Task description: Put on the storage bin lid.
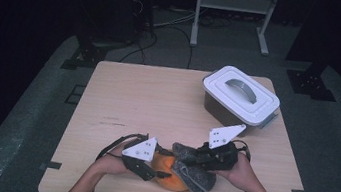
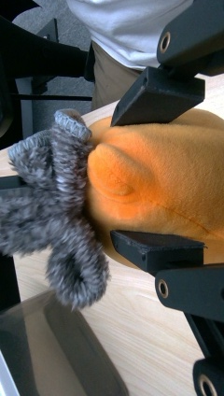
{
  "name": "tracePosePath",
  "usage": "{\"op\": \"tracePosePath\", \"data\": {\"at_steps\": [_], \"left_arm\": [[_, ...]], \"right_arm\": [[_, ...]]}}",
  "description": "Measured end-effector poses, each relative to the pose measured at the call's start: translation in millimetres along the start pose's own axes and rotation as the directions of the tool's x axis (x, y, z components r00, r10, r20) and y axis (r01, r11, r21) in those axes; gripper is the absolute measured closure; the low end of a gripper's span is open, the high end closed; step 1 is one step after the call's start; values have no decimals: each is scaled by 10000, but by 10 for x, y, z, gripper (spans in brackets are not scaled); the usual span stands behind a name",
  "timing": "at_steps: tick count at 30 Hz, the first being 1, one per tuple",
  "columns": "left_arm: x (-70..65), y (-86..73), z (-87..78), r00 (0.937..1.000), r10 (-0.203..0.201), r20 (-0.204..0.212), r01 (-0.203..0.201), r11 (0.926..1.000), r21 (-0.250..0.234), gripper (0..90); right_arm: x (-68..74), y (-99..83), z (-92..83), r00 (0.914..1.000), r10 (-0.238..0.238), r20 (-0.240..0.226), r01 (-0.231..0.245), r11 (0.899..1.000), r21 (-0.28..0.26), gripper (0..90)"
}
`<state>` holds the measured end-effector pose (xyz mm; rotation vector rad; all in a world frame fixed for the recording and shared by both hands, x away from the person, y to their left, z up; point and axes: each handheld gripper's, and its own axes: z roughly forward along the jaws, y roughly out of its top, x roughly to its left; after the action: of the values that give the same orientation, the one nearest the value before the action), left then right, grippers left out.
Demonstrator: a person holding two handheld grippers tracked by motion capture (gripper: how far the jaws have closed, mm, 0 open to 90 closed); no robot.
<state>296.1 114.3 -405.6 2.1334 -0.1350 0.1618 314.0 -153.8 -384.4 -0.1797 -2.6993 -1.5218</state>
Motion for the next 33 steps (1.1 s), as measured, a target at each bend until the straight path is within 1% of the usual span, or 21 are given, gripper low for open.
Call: {"op": "tracePosePath", "data": {"at_steps": [2, 4, 5, 7, 8, 9, 10, 11, 13, 15, 18, 22, 25, 28, 31, 32, 33], "left_arm": [[-3, 0, 0, 10000, 8, -3, -8, 10000, 37, 389], [-9, 9, 15, 10000, -22, -5, 22, 10000, 28, 383], [-11, 18, 23, 10000, -28, 14, 28, 10000, -3, 381], [-16, 36, 25, 10000, 72, -8, -72, 10000, 26, 383], [-16, 39, 24, 10000, 67, -31, -67, 10000, 44, 383], [-16, 39, 29, 10000, 53, -19, -53, 10000, 3, 382], [-15, 40, 31, 10000, 59, 1, -59, 10000, 9, 381], [-15, 42, 32, 10000, 65, -13, -65, 10000, 23, 379], [-15, 37, 26, 10000, 57, -5, -57, 10000, 57, 380], [-12, 17, 12, 10000, 9, -8, -8, 10000, 85, 385], [20, -30, -14, 9997, -249, -45, 250, 9997, 29, 393], [63, -82, -43, 9986, -526, -66, 526, 9986, -3, 399], [116, -146, -76, 9949, -1008, -101, 1007, 9949, -81, 401], [160, -241, -114, 9890, -1468, -166, 1463, 9889, -270, 401], [209, -341, -163, 9803, -1963, -215, 1953, 9799, -401, 405], [224, -373, -183, 9765, -2143, -251, 2130, 9760, -447, 406], [235, -391, -194, 9743, -2238, -246, 2226, 9739, -452, 406]], "right_arm": [[-7, -38, 14, 9999, 97, -80, -96, 9999, 117, 745], [-12, -66, 5, 9998, 145, -148, -139, 9989, 442, 742], [-9, -60, -6, 9999, 120, -99, -114, 9985, 543, 742], [10, -15, -28, 9999, -135, 7, 134, 9976, 679, 742], [19, 21, -40, 9998, -215, -5, 215, 9978, 629, 742], [24, 42, -45, 9998, -199, -40, 201, 9984, 531, 742], [24, 78, -45, 9997, -212, -156, 218, 9992, 347, 742], [26, 101, -36, 9995, -238, -183, 244, 9992, 320, 742], [36, 137, 14, 9988, -445, -223, 454, 9981, 420, 742], [39, 120, 55, 9987, -384, -324, 399, 9982, 452, 744], [25, 41, 45, 9995, -199, -227, 210, 9987, 474, 745], [-18, -142, -26, 9997, 234, 20, -234, 9987, 451, 746], [-58, -295, -80, 9973, 680, 275, -686, 9973, 242, 745], [-87, -428, -100, 9941, 1043, 296, -1045, 9945, 57, 744], [-112, -551, -102, 9895, 1409, 333, -1411, 9900, 36, 744], [-117, -576, -96, 9882, 1489, 347, -1491, 9888, 51, 744], [-125, -601, -87, 9871, 1564, 341, -1568, 9876, 94, 744]]}}
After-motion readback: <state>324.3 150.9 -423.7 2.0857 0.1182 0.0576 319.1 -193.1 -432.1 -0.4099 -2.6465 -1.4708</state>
